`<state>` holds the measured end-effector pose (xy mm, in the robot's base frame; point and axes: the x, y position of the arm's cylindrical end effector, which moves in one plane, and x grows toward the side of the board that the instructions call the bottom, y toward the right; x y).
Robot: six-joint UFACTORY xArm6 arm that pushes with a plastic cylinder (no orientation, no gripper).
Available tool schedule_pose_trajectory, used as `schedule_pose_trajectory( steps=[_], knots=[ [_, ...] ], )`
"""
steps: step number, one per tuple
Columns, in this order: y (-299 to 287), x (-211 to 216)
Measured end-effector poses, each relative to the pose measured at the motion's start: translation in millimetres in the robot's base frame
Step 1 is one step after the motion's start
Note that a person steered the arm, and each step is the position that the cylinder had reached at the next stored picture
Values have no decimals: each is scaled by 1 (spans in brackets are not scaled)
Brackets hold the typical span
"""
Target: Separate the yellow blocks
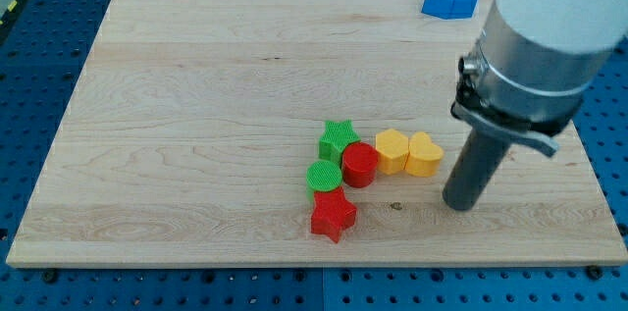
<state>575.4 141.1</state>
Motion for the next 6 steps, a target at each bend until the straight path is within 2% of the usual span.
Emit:
schedule_pose_trajectory(
  steps=[1, 3, 4, 5, 6],
  knots=[
    [-25, -11],
    [-86, -111],
    [-100, -123],
    [-103, -109],
    [-134, -118]
  ],
)
